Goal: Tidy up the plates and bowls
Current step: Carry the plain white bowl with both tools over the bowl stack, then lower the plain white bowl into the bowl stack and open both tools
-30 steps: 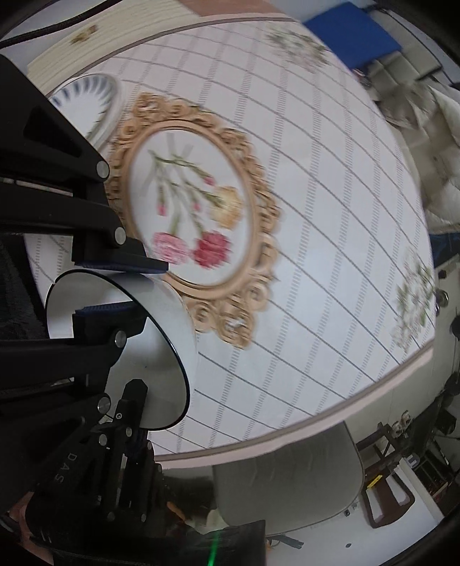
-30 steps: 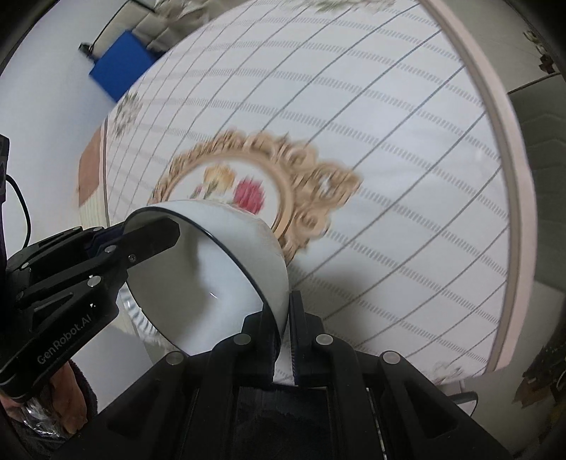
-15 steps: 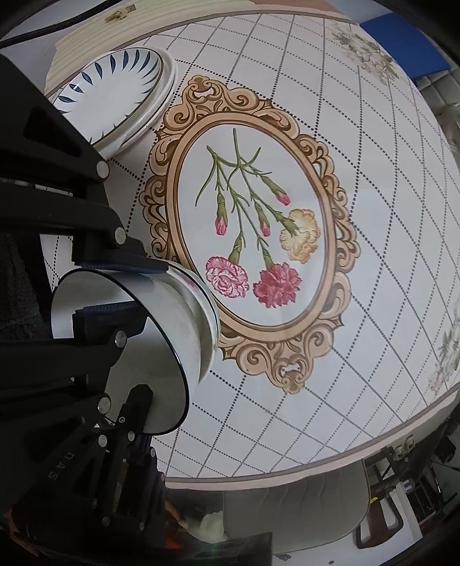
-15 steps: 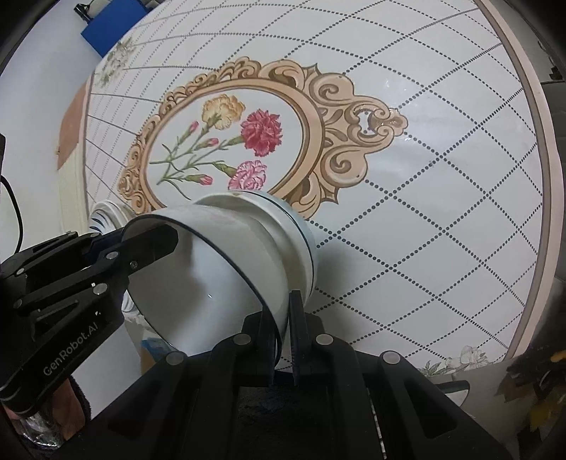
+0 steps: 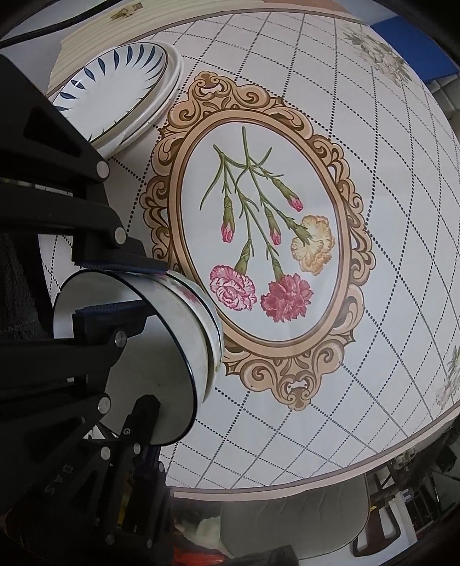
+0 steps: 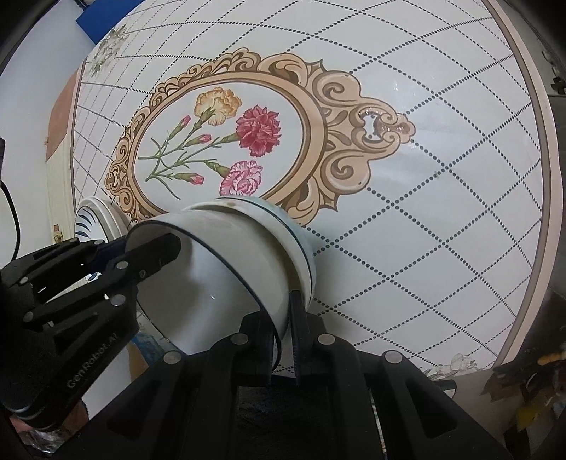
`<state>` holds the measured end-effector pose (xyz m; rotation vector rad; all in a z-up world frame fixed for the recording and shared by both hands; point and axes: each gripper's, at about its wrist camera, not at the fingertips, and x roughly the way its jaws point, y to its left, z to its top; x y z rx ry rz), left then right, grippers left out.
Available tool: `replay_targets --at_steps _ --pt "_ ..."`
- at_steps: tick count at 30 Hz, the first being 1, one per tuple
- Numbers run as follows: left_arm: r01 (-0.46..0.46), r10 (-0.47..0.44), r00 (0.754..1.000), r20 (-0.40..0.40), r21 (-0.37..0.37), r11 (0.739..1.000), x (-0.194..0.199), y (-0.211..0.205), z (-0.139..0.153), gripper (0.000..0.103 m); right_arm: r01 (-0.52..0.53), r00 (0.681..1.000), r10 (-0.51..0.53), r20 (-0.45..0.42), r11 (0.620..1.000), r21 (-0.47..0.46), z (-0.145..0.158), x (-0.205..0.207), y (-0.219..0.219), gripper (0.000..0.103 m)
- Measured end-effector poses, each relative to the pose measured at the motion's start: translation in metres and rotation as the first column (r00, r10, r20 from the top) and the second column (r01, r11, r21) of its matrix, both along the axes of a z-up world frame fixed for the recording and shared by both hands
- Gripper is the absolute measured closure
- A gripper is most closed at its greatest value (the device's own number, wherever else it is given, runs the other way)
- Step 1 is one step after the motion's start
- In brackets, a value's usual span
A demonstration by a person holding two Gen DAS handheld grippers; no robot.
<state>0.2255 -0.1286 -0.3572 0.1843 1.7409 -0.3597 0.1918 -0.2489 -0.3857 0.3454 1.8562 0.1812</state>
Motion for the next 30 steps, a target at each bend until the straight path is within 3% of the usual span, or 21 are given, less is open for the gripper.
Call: replay_targets --at_steps 17,24,25,26,27,29,30 --pt "-0.053 0.053 0.998 -0.019 -0.006 0.999 -0.008 0.009 -0.005 0.091 -0.015 0.999 0.014 -0.030 1.000 -0.027 0.008 -0.003 -0.002 0.089" --pt "-0.055 0.055 0.998 0.017 0.008 0.998 -0.014 0.012 0.007 0.089 -0.029 1.000 0.029 -0.002 0.998 -0.058 0.020 -0.010 -0.006 0.087" --pt "-0.051 0.050 0.998 0.036 0.018 0.999 -0.016 0.013 0.012 0.089 -0.035 0.999 0.037 0.012 0.996 -0.079 0.025 -0.012 -0.006 0.084" --pt "-0.048 0.046 0.997 0.056 0.025 0.999 -0.018 0.014 0.018 0.089 -0.042 0.999 0.045 0.029 0.994 -0.101 0.030 -0.013 -0.006 0.068" --pt "-0.044 0.042 0.996 0.076 0.028 0.999 -0.021 0.015 0.025 0.087 -0.045 0.997 0.052 0.053 0.991 -0.123 0.037 -0.016 -0.006 0.041" --pt "-0.041 0.036 0.992 0.124 0.041 0.998 -0.028 0.019 0.041 0.081 -0.039 0.992 0.056 0.115 0.988 -0.147 0.054 -0.022 -0.006 0.008" --pt "-0.042 0.036 0.989 0.145 0.041 0.998 -0.033 0.021 0.050 0.080 -0.029 0.989 0.051 0.142 0.988 -0.150 0.063 -0.026 -0.006 0.006"
